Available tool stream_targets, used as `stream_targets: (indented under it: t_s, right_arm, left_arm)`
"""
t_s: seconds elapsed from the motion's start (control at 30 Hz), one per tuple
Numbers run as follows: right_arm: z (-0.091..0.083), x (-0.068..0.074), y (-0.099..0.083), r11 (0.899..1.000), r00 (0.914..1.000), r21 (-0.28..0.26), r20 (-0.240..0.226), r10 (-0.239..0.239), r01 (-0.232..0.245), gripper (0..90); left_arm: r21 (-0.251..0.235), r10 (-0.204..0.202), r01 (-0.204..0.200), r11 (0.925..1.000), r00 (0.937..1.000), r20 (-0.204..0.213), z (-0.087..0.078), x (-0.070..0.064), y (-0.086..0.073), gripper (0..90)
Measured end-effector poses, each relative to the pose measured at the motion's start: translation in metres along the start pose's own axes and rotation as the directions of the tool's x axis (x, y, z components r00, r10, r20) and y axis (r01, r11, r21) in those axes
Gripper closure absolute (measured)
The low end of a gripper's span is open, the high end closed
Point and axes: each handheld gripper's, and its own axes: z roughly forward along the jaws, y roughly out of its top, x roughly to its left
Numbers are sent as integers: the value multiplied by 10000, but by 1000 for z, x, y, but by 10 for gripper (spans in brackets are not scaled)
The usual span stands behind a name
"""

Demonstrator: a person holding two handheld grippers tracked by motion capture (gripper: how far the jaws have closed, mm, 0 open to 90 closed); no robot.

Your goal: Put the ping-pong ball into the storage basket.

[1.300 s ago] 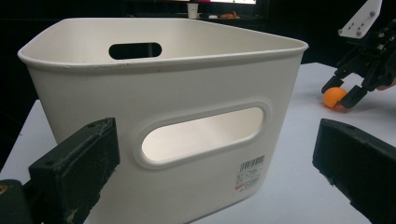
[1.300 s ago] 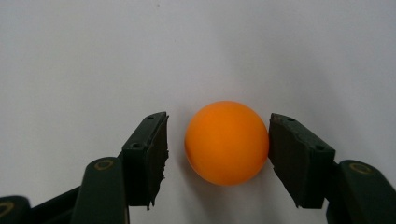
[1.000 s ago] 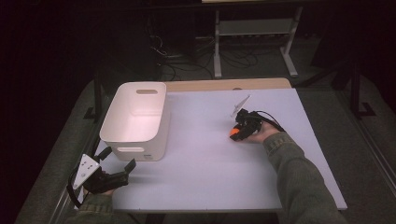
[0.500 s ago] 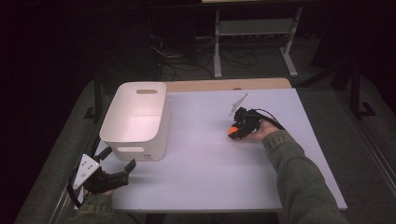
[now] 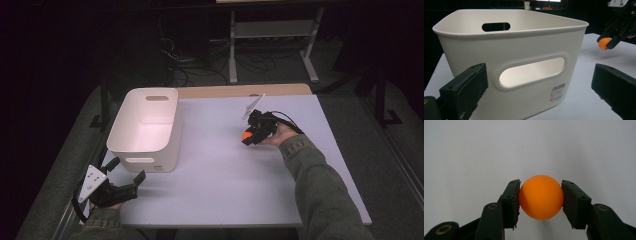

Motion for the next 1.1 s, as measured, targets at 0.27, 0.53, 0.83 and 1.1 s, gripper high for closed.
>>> stream_targets:
  t_s: [0.27, 0.53, 0.83, 1.1]
  right_arm:
    - [-12, 1, 7, 9998, 9999, -156, -12, -125, 124, 498]
    - [-25, -2, 14, 9992, 9999, -383, 34, -141, 143, 499]
    - [-43, -4, 21, 9975, 9999, -690, 92, -146, 152, 500]
    - [-54, -4, 27, 9956, 9996, -910, 188, -206, 223, 500]
  left_arm:
    - [8, 7, -7, 10000, 10000, -11, 0, 0, 0, 0]
    - [5, 6, -6, 10000, 10000, -17, 0, 0, 0, 0]
    - [8, 5, -5, 10000, 10000, -13, 0, 0, 0, 0]
    - [-12, 1, -1, 10000, 10000, -15, 0, 0, 0, 0]
